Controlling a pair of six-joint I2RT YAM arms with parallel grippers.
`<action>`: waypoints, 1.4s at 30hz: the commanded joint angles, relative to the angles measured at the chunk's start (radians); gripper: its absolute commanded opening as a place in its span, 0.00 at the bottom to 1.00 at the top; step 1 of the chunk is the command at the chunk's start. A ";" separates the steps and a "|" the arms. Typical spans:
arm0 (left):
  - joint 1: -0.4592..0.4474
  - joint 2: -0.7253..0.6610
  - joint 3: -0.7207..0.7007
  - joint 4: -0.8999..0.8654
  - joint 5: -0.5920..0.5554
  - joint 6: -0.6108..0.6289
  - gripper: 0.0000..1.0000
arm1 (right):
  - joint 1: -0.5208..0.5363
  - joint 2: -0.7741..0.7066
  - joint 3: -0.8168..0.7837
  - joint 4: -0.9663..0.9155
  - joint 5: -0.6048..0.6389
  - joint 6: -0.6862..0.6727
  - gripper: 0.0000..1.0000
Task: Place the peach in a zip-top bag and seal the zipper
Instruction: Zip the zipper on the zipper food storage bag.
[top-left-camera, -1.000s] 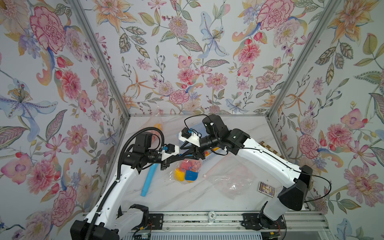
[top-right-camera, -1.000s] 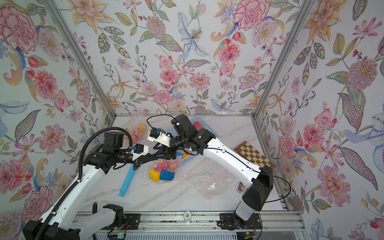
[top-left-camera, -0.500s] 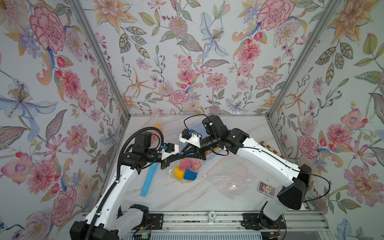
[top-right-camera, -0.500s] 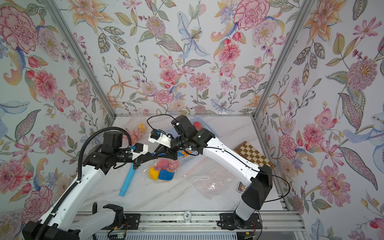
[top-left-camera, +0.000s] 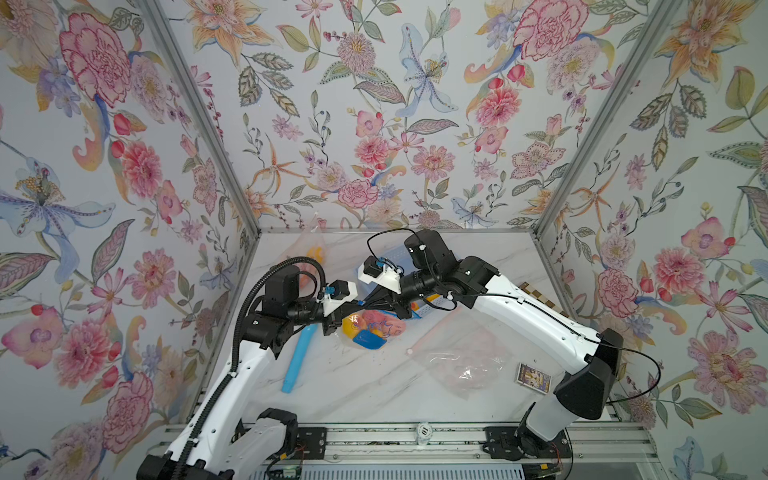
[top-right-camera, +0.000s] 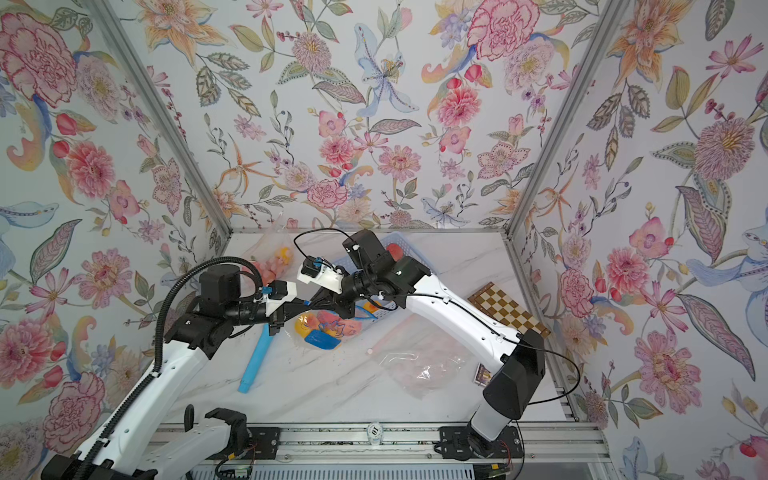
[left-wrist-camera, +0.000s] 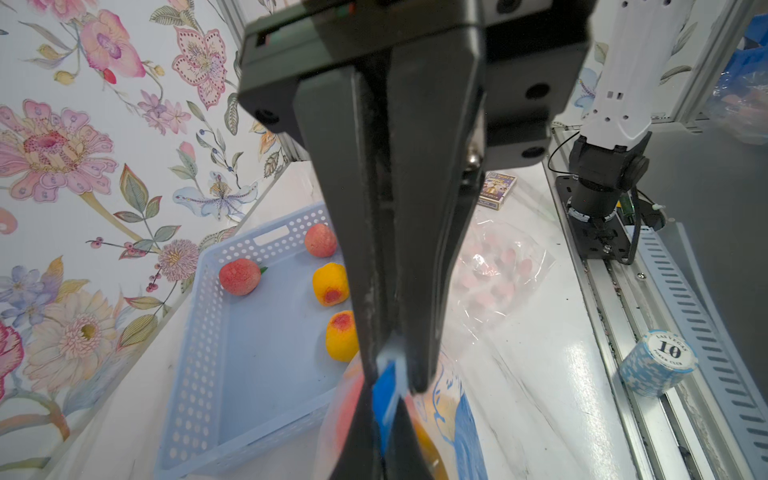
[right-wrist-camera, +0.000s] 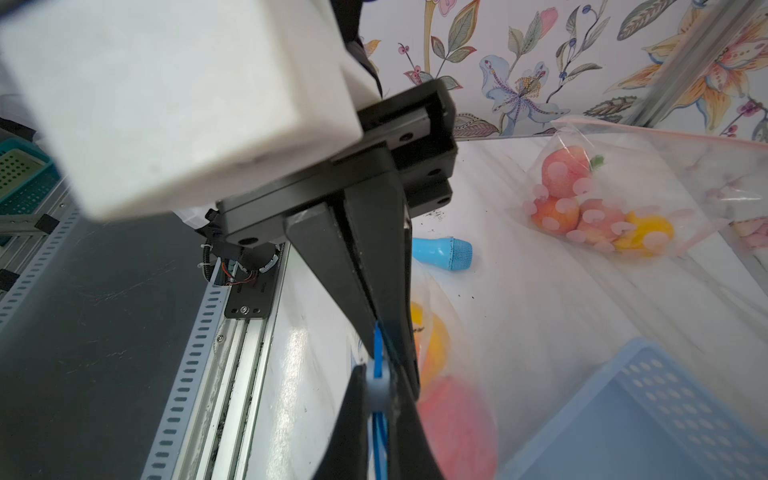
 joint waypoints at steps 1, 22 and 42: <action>0.005 -0.029 -0.021 0.084 -0.087 -0.073 0.00 | 0.000 -0.022 -0.022 -0.033 0.066 0.018 0.00; 0.028 -0.085 -0.079 0.237 -0.115 -0.187 0.00 | -0.041 -0.104 -0.195 0.041 0.167 0.086 0.00; 0.135 -0.254 -0.244 0.600 -0.515 -0.493 0.00 | -0.090 -0.143 -0.295 0.049 0.231 0.127 0.00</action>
